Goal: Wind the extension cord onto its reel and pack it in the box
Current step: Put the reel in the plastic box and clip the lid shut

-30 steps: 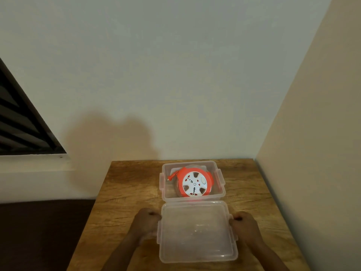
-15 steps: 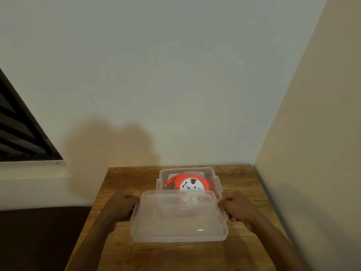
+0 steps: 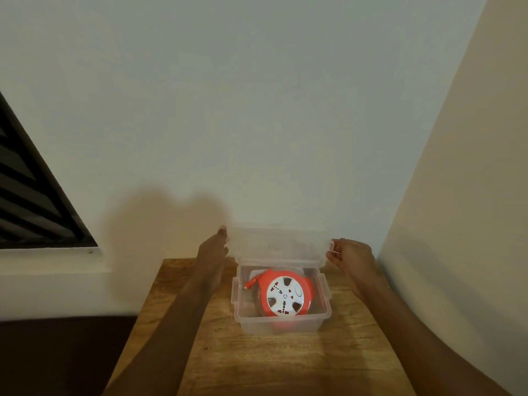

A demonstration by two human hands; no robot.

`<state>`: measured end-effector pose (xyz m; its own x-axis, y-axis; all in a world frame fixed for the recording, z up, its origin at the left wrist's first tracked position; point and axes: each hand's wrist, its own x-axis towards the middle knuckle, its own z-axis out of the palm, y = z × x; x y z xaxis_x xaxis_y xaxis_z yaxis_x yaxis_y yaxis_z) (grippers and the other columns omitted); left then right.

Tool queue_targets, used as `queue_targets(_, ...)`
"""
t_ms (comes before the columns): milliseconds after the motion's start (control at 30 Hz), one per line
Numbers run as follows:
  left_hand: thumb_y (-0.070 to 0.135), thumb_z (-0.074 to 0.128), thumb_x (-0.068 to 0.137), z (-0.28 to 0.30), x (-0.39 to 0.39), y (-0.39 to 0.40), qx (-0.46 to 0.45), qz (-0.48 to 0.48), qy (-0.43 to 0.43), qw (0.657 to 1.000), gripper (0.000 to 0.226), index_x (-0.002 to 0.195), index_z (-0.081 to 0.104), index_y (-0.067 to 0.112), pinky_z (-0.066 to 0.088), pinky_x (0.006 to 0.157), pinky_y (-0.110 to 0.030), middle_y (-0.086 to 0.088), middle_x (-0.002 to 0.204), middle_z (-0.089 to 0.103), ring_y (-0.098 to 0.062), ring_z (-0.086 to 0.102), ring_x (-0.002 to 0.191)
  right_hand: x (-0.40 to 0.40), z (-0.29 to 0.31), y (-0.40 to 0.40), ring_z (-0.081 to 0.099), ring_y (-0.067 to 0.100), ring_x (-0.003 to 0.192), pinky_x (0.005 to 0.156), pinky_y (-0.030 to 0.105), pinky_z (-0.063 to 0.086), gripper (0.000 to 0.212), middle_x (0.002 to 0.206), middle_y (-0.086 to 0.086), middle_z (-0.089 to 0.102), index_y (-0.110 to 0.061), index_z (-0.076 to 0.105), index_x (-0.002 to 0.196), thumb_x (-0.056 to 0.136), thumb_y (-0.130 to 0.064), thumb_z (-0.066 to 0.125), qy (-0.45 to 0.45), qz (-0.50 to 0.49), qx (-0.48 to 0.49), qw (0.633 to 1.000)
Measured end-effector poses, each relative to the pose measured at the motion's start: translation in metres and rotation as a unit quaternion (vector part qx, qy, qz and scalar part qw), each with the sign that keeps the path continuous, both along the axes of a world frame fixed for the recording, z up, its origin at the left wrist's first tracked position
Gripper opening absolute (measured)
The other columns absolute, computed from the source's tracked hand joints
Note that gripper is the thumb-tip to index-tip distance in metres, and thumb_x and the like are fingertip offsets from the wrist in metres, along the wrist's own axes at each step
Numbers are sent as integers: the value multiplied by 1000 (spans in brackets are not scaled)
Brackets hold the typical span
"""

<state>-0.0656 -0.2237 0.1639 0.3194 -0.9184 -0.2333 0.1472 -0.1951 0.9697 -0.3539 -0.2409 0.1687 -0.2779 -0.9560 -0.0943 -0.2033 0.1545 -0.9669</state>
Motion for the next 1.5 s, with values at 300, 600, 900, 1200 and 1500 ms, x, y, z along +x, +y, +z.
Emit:
queue_targets(300,-19,55,88,-51,1,8,80,64,-3,995,19,91,63,-2,55,67,-42,-28,102,64,-36,61,86,0,-45,7,67,24,86,71,35,59,17,95,8,72,-8,71,101,86,-3,66,-48,-57,29,997)
queue_targets(600,-19,64,83,-87,-9,22,89,78,-88,989,27,96,69,4,62,69,-40,-18,99,70,-31,66,87,2,-89,13,70,23,83,70,45,62,18,95,4,72,-13,71,100,84,-5,71,20,-10,42,999)
queue_targets(900,-11,71,85,-101,-6,25,65,56,-152,985,25,95,71,12,60,66,-33,-9,97,74,-28,71,91,4,-117,15,67,24,88,68,36,61,26,108,8,69,-13,69,107,86,0,62,84,-7,42,996)
queue_targets(1200,-4,75,86,-117,3,29,75,17,-142,987,25,101,70,16,65,65,-35,-8,101,76,-28,75,91,13,-138,37,63,5,82,58,19,53,20,106,-1,66,-20,64,110,96,-10,54,165,-3,-55,985)
queue_targets(1500,-2,69,92,-120,16,27,150,-14,-101,984,29,118,65,12,61,77,-41,-8,115,67,-25,65,102,17,-152,48,61,10,108,80,24,55,42,126,-6,59,-22,48,137,99,-38,40,173,47,-115,977)
